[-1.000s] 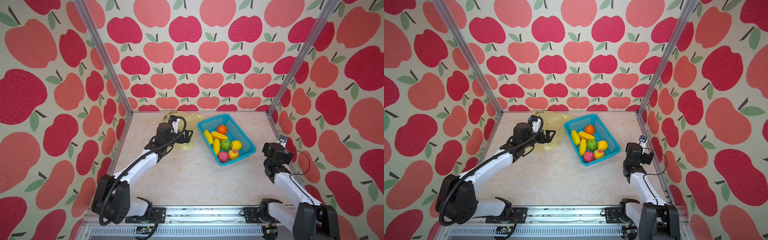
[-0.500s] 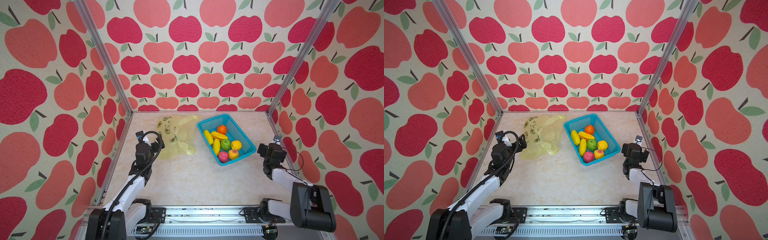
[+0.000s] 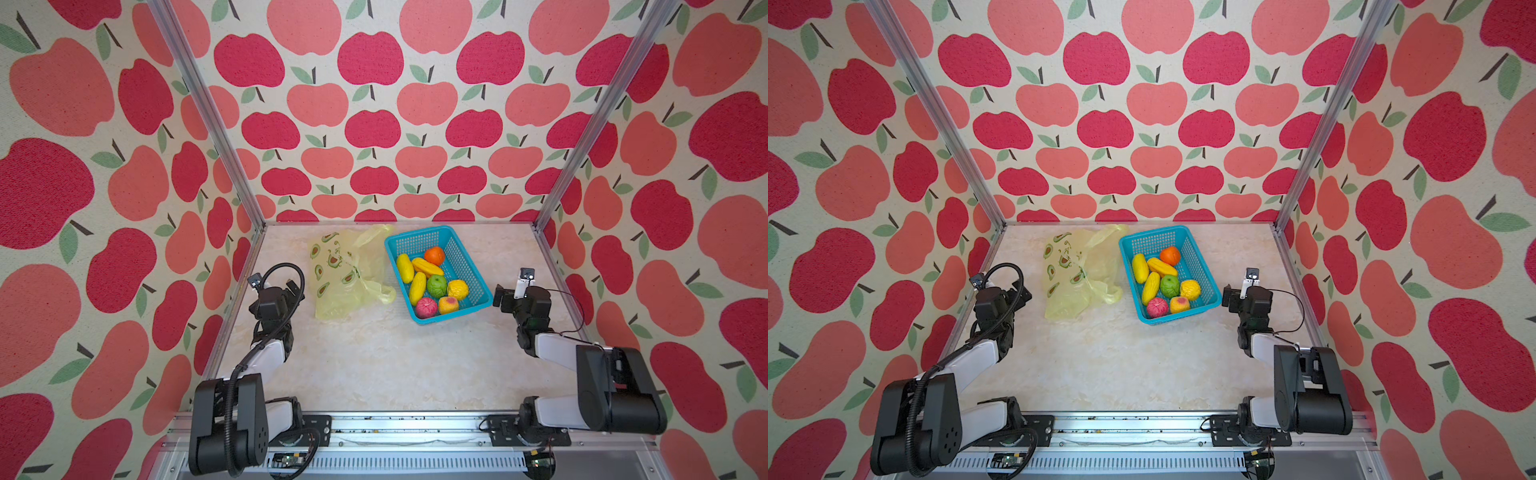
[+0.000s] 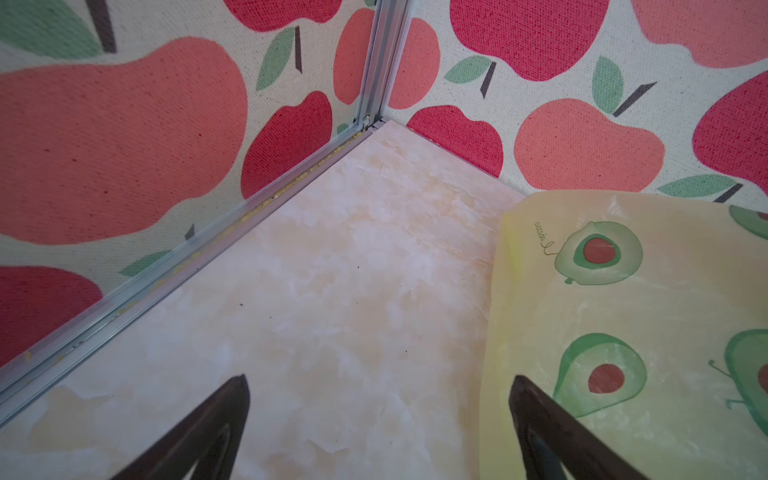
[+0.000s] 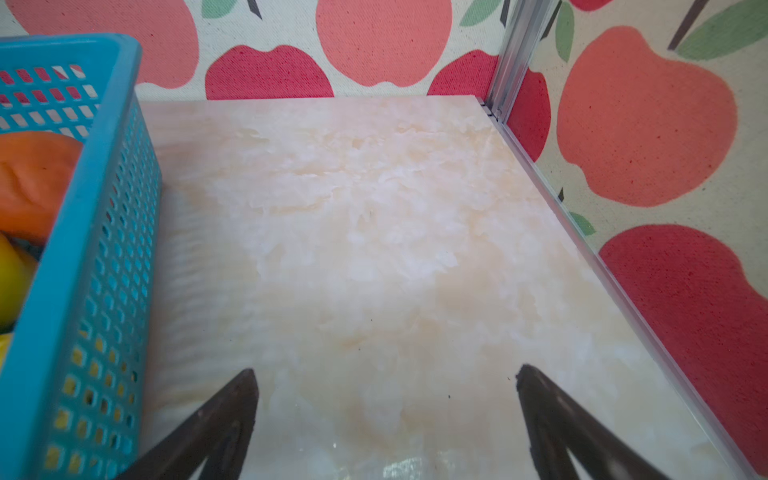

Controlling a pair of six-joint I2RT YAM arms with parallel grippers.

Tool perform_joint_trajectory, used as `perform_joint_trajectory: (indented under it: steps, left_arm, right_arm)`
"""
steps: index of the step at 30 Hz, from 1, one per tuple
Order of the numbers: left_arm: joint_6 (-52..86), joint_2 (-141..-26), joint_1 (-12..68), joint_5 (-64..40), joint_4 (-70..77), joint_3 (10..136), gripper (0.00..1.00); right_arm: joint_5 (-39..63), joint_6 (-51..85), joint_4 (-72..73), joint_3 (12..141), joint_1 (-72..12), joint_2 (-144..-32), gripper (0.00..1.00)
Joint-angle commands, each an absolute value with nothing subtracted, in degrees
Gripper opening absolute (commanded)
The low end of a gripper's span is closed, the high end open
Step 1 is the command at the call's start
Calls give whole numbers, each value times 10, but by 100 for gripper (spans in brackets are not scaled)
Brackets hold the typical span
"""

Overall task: Untie the knot of the plastic bag and take out the fruit
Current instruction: Rotate the basket at the top-center of the table, then reset both arms

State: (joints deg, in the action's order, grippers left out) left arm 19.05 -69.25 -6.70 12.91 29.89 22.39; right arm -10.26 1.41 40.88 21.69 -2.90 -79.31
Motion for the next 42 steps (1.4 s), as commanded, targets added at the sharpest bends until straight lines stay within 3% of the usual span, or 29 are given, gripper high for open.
perform_joint_trajectory:
  steps: [1, 5, 7, 12, 17, 19, 21, 27, 42]
  left_arm:
    - [120, -723, -69, 187, 325, 233, 99]
    - [82, -848, -68, 145, 368, 274, 99]
    - [73, -868, -66, 133, 373, 284, 99]
    - [20, -899, -44, 84, 392, 294, 99]
    - [-3, -899, -30, 66, 430, 274, 99]
    - [17, -896, -45, 42, 482, 232, 99]
    - [7, -938, -46, 49, 645, 182, 99]
    - [11, -915, -44, 40, 528, 222, 99]
    - [3, -923, -42, 40, 554, 217, 99]
  right_arm:
    - [-96, -11, 510, 193, -28, -820, 99]
    - [-40, -17, 663, 168, -22, -921, 99]
    - [-51, -11, 615, 174, -22, -899, 99]
    - [-134, -2, 657, 163, -31, -912, 99]
    - [-130, -8, 634, 177, -34, -914, 99]
    - [-124, -11, 603, 192, -36, -912, 99]
    - [-109, -18, 594, 198, -37, -912, 99]
    - [-105, -21, 588, 200, -38, -911, 99]
    - [-89, -32, 572, 208, -42, -911, 99]
